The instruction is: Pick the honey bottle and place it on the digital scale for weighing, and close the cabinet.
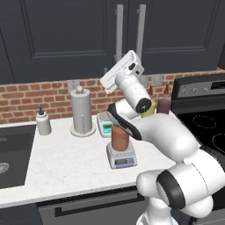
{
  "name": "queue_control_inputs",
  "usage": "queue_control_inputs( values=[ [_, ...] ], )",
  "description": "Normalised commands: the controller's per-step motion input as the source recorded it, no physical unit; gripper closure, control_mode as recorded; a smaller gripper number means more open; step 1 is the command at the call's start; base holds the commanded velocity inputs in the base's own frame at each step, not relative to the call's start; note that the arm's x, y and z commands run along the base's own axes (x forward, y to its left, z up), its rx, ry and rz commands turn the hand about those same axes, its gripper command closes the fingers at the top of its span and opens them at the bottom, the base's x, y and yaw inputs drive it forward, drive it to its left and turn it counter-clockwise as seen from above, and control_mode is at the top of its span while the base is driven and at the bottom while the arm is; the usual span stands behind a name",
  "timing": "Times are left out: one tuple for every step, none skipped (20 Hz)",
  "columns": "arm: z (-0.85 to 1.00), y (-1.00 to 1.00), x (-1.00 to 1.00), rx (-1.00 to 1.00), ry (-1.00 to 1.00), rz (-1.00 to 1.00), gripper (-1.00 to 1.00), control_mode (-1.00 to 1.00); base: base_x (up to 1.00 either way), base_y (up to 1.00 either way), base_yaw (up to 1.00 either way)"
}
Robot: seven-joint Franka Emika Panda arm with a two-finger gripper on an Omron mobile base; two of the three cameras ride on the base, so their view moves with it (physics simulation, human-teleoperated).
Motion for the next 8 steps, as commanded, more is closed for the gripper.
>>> queue_control_inputs(
  values=[
    [-0.15, 0.0, 1.0, 0.05, 0.13, 0.0, -1.0, -1.0, 0.0, 0.0, 0.0],
    [-0.1, 0.0, 1.0, 0.04, 0.2, 0.0, -1.0, -1.0, 0.0, 0.0, 0.0],
    [-0.01, 0.0, 1.0, 0.03, 0.28, 0.0, -1.0, -1.0, 0.0, 0.0, 0.0],
    [0.0, 0.0, 1.0, 0.03, 0.32, 0.0, -1.0, -1.0, 0.0, 0.0, 0.0],
    [0.0, 0.0, 1.0, 0.02, 0.37, 0.0, -1.0, -1.0, 0.0, 0.0, 0.0],
    [0.0, 0.0, 1.0, 0.0, 0.39, 0.0, -1.0, -1.0, 0.0, 0.0, 0.0],
    [0.04, 0.0, 1.0, 0.0, 0.43, 0.0, -1.0, -1.0, 0.0, 0.0, 0.0],
    [0.21, 0.0, 1.0, 0.0, 0.47, 0.0, -1.0, -1.0, 0.0, 0.0, 0.0]
  ],
)
